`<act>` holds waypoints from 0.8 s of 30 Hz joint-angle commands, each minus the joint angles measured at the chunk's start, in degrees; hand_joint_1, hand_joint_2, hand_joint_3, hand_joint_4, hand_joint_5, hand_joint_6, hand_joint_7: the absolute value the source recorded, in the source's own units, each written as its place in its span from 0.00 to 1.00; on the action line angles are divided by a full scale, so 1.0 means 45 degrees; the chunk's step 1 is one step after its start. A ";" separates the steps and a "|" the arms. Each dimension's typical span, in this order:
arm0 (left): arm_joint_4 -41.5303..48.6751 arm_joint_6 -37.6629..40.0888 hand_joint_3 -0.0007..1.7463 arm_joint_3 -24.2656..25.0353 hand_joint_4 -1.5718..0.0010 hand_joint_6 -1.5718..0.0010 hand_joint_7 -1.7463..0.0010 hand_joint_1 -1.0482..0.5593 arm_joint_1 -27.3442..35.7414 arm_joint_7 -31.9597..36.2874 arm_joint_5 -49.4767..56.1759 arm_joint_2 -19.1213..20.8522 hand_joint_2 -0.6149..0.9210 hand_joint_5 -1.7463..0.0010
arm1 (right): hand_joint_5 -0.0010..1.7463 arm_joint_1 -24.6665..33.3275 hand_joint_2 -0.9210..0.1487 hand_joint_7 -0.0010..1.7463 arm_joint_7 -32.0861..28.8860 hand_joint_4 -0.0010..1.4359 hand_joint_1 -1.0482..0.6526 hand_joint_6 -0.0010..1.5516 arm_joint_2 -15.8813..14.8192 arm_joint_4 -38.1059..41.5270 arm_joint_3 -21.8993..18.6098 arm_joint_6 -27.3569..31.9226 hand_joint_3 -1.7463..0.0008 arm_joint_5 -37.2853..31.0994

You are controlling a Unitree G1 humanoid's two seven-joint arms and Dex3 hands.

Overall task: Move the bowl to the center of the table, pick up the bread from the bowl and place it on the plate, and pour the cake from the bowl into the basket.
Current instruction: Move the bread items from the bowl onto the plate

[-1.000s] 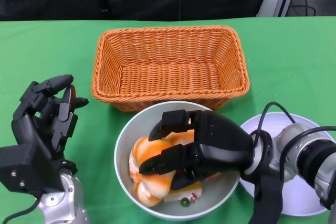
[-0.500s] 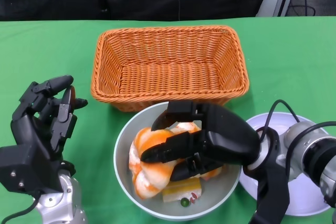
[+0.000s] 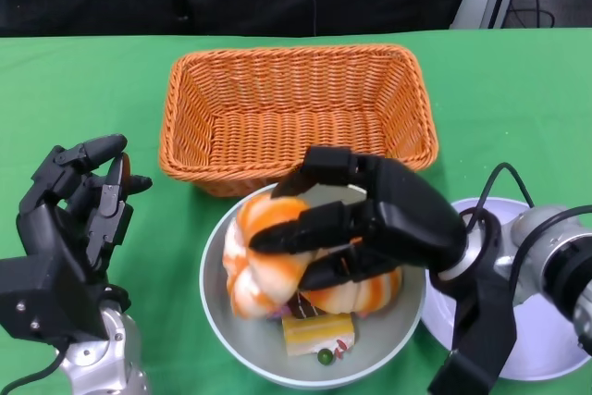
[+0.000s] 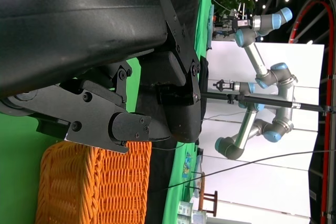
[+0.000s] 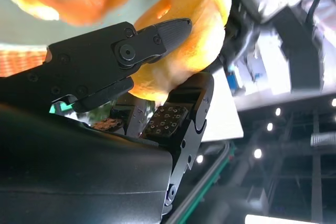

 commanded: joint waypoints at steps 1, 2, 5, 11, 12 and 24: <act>0.0161 0.0089 0.14 0.0082 0.48 0.41 0.56 0.53 -0.0043 -0.0183 -0.0083 0.0348 1.00 0.28 | 0.56 -0.0016 0.00 0.02 -0.0468 0.52 0.42 0.75 -0.0602 -0.0447 -0.0794 -0.0309 0.93 0.0576; 0.0176 0.0085 0.14 0.0082 0.48 0.41 0.56 0.53 -0.0046 -0.0183 -0.0085 0.0357 1.00 0.28 | 0.56 0.0024 0.00 0.02 -0.0420 0.53 0.42 0.75 -0.0617 -0.0491 -0.0894 -0.0337 0.93 0.0598; 0.0266 0.0061 0.15 0.0086 0.47 0.40 0.56 0.54 -0.0045 -0.0175 -0.0073 0.0433 1.00 0.28 | 0.56 0.0172 0.00 0.02 -0.0691 0.53 0.41 0.75 -0.0720 -0.0702 -0.1239 -0.0415 0.90 0.0670; 0.0300 0.0045 0.15 0.0082 0.47 0.40 0.56 0.54 -0.0054 -0.0176 -0.0078 0.0447 1.00 0.28 | 0.57 0.0222 0.00 0.02 -0.0695 0.53 0.40 0.75 -0.0724 -0.0755 -0.1399 -0.0448 0.89 0.0590; 0.0304 0.0075 0.15 0.0137 0.47 0.40 0.56 0.54 -0.0032 -0.0351 -0.0209 0.0481 1.00 0.28 | 0.57 0.0419 0.00 0.02 -0.0407 0.53 0.40 0.75 -0.0908 -0.0651 -0.1845 -0.0843 0.89 0.1206; 0.0301 0.0151 0.16 0.0387 0.48 0.41 0.56 0.54 0.0141 -0.1052 -0.0490 0.0795 1.00 0.29 | 0.69 0.2136 0.00 0.21 0.3227 0.53 0.50 0.69 -0.1529 -0.1136 -0.5220 -0.2126 0.93 0.4768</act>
